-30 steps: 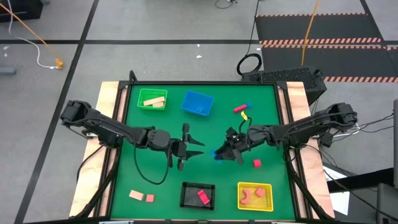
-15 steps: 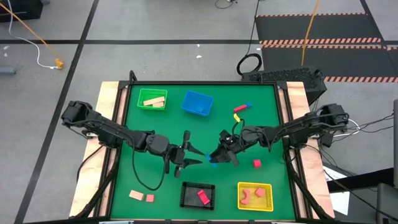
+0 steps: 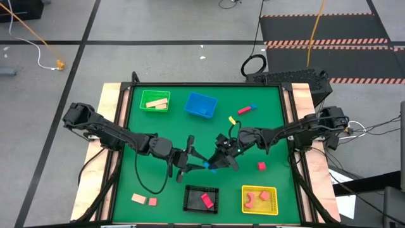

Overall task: Sort & place blocks by color
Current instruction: Put the bottom blue wooden block into the blue basket

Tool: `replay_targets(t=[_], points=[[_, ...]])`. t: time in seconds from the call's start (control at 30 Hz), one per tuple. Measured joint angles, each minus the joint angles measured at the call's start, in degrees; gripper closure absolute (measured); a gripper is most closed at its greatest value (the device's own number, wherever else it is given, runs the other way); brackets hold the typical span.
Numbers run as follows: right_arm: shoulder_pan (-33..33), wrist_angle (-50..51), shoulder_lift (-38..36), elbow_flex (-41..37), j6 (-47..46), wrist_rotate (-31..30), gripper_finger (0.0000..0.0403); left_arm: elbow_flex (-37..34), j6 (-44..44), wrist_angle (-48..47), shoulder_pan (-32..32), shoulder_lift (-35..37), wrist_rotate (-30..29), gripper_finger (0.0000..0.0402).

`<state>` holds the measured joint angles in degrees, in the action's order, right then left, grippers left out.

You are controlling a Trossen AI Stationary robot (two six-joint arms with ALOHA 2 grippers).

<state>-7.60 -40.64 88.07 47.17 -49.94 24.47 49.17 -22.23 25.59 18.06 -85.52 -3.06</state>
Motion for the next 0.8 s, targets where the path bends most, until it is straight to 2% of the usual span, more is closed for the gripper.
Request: replay_targets(t=[0.3,0.4,0.53,0.63,0.8], points=[[0.0,-0.4,-0.1,0.5,1.2,0.0,0.0294,0.0,1.8,1.5,0.0,0.0,0.1,0.026],[0.0,0.0,0.0,0.5,1.2,0.0,0.0285,0.0,2.0,1.1,0.0,0.0,0.2,0.0291],[0.0,0.1,-0.1,0.5,0.8,0.9,0.0276,0.0,1.9,1.0,0.1,0.0,2.1,0.035],[0.5,0.2,-0.1,0.5,0.9,2.2,0.0274,0.0,2.9,1.1,0.0,0.0,2.8,0.035],[2.5,0.3,-0.1,0.6,-0.4,8.1,0.0267,0.0,3.1,1.5,0.0,0.0,2.5,0.035]])
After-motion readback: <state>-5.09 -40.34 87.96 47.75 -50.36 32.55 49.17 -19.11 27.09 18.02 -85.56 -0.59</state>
